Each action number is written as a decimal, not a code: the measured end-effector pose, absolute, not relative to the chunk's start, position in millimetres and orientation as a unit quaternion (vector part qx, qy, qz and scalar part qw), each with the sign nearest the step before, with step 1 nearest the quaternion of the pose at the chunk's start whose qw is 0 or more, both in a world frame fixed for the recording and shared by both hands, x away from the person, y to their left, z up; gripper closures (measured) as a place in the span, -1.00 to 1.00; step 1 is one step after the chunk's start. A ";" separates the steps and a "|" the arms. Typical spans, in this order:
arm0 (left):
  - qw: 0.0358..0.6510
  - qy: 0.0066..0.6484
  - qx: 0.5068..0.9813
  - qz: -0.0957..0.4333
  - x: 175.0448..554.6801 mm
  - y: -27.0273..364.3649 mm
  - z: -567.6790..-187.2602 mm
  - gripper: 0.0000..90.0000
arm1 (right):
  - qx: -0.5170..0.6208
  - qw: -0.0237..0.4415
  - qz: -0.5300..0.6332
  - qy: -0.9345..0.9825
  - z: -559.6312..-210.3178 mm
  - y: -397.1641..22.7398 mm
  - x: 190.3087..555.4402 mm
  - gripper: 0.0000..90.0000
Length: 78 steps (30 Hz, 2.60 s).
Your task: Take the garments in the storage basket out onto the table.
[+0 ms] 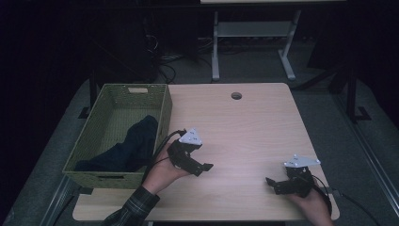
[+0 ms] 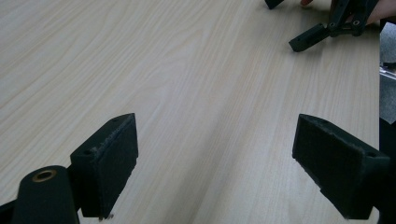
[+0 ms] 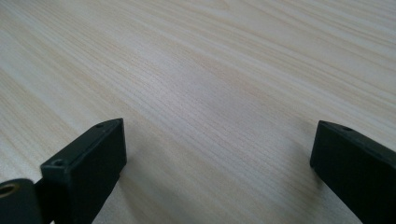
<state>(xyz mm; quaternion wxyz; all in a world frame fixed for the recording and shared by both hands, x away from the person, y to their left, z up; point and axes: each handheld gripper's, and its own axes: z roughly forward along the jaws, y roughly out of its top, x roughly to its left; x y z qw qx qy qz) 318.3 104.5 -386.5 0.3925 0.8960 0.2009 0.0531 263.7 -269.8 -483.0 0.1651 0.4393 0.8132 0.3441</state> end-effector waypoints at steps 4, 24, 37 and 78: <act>0.394 0.202 0.895 0.052 318.4 104.3 -384.2 -0.68 | 0.439 0.165 0.344 0.813 -483.1 -269.8 263.7 -0.93; 0.390 0.205 0.896 0.050 319.6 109.9 -363.4 -0.68 | 0.439 0.166 0.344 0.813 -483.1 -269.7 263.8 -0.93; 0.390 0.211 0.895 0.058 324.4 114.9 -348.2 -0.68 | 0.439 0.165 0.345 0.813 -483.1 -269.8 263.8 -0.93; 0.337 0.228 0.909 0.095 344.7 154.7 -297.1 -0.68 | 0.439 0.165 0.344 0.813 -483.1 -269.7 263.8 -0.93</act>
